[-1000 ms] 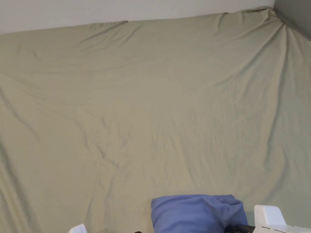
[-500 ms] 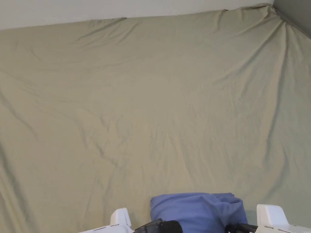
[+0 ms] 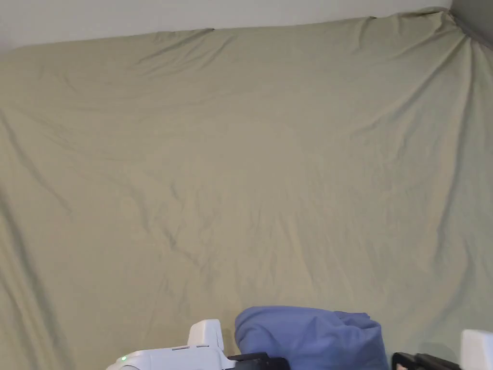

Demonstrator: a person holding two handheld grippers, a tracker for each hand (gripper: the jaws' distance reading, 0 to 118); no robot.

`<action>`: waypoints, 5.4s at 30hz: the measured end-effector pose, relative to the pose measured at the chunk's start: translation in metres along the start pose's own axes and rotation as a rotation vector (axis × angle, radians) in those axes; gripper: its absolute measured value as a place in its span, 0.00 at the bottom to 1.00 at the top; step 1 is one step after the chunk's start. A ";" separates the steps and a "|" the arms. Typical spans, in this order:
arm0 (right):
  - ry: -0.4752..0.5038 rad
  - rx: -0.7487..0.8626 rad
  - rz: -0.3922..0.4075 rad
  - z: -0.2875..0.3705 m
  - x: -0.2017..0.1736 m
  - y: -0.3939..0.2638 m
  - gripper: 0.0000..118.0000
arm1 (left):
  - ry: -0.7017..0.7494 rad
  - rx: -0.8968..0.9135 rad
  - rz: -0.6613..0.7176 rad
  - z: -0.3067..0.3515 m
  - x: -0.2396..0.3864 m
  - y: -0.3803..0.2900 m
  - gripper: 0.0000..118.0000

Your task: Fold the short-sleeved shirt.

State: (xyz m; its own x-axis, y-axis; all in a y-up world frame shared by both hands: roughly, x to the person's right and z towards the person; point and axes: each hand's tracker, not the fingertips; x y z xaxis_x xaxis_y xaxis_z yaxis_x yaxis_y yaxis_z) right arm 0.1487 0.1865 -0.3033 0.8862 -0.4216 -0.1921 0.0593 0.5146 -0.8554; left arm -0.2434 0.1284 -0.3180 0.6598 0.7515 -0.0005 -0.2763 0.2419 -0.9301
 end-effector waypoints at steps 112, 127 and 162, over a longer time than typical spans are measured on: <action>-0.101 1.045 0.314 0.308 -0.120 0.075 0.00 | 0.640 1.223 -0.634 0.319 0.278 -0.036 0.00; -0.109 1.046 0.314 0.308 -0.120 0.076 0.00 | 0.648 1.216 -0.629 0.319 0.277 -0.036 0.00; -0.144 1.037 0.263 0.301 -0.112 0.080 1.00 | 0.607 1.232 -0.599 0.316 0.267 -0.040 1.00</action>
State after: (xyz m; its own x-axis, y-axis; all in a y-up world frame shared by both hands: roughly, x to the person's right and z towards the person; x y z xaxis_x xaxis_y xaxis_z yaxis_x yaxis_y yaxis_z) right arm 0.1922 0.5001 -0.2058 0.9697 -0.1486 -0.1940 0.1595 0.9863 0.0419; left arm -0.2774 0.5132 -0.1651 0.9818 0.0691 -0.1769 -0.0636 0.9973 0.0366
